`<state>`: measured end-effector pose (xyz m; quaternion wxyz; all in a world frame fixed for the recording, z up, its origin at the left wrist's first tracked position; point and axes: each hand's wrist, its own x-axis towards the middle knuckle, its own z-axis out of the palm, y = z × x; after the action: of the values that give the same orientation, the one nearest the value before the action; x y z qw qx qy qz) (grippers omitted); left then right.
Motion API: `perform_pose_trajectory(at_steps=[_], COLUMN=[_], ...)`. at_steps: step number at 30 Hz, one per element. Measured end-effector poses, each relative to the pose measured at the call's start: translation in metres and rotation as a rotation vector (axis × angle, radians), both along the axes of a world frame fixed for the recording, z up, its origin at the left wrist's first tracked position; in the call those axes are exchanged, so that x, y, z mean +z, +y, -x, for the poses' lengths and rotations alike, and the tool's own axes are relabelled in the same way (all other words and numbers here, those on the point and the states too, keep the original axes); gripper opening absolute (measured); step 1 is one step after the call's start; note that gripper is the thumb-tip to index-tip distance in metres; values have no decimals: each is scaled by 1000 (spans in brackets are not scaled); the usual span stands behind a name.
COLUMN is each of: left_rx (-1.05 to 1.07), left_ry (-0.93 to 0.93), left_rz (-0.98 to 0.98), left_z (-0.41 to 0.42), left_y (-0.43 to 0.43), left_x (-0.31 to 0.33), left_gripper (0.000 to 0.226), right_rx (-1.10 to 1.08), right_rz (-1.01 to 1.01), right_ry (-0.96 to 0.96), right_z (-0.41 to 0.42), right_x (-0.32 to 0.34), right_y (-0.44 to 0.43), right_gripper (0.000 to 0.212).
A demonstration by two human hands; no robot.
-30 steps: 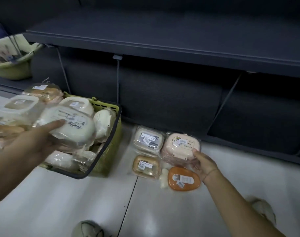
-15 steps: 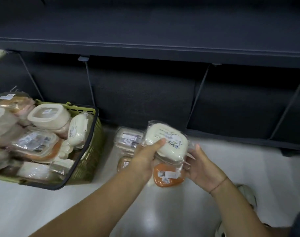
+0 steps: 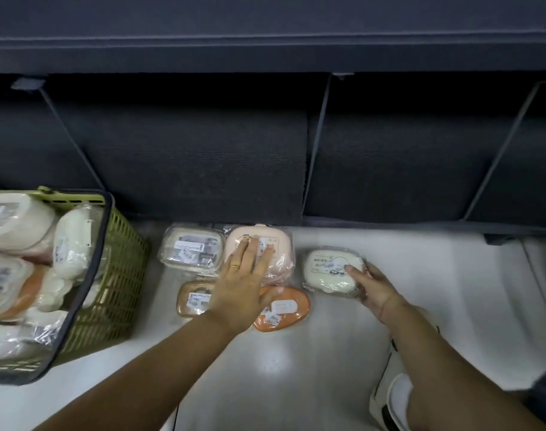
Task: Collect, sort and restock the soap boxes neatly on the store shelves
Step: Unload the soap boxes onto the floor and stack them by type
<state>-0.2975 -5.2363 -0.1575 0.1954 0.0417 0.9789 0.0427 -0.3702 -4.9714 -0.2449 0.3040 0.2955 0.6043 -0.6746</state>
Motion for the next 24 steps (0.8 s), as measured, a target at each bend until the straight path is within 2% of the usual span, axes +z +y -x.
perform_pose_trajectory(at_steps=[2,4,7,10,13,15,17,18,20,22,24], left_rx=[-10,-7,-29,-38,-68,-57,4,56,148,160,165], left_ry=[30,28,37,-42,-16,7,-26,-39,-23,53,156], left_rz=[46,92,87,148,124,93,25,-34,-146,-194,-210], left_z=[-1,0,4,4,3,3,4,3,-1,-11,-28], left_y=[-1,-1,-5,-3,-5,-5,-7,-11,-25,-55,-97], left_x=[-3,-1,1,2,3,2,13,18,37,62,93], left_gripper=[88,78,77,79,88,84,79,78,80,81,83], right_rx=[37,78,176,207,237,223,124,25,-219,-393,-402], right_rz=[-53,-116,-272,-479,-550,-613,-676,-674,-582,-489,-413], right_ry=[10,26,20,6,-40,-61,-31,0,87,190,365], right_z=[16,28,35,37,38,34,26,22,12,1,-17], right_x=[-14,-23,-35,-48,-46,-36,-19,-9,17,50,88], right_y=[-7,-13,-20,-23,-26,-29,-37,-42,-61,-89,-133], right_gripper=[54,64,69,66,69,74,71,62,43,38,28])
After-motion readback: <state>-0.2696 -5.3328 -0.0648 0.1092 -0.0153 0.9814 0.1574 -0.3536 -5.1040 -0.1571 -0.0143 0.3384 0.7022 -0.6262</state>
